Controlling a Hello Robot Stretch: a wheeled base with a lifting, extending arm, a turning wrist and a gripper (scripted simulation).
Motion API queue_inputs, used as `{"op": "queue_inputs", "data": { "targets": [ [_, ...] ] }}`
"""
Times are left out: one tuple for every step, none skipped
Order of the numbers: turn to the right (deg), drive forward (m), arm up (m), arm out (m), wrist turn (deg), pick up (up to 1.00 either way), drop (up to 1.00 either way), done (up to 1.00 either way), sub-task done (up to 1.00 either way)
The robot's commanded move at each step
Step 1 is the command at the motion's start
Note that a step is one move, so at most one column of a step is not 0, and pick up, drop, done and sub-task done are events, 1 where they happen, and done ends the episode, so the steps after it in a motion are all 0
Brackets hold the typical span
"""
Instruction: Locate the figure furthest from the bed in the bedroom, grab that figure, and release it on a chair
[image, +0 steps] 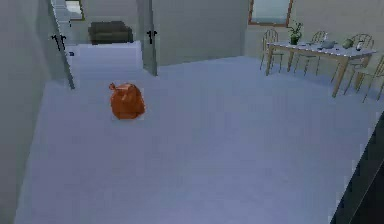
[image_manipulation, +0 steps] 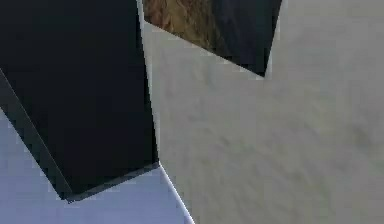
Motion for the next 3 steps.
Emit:
{"op": "queue_inputs", "data": {
  "targets": [
    [-30.0, 0.0, 0.0, 0.0, 0.0, 0.0, 0.0, 0.0, 0.0],
    [0.0, 0.2, 0.0, 0.0, 0.0, 0.0, 0.0, 0.0, 0.0],
    [30.0, 0.0, 0.0, 0.0, 0.0, 0.0, 0.0, 0.0, 0.0]
  ]
}}
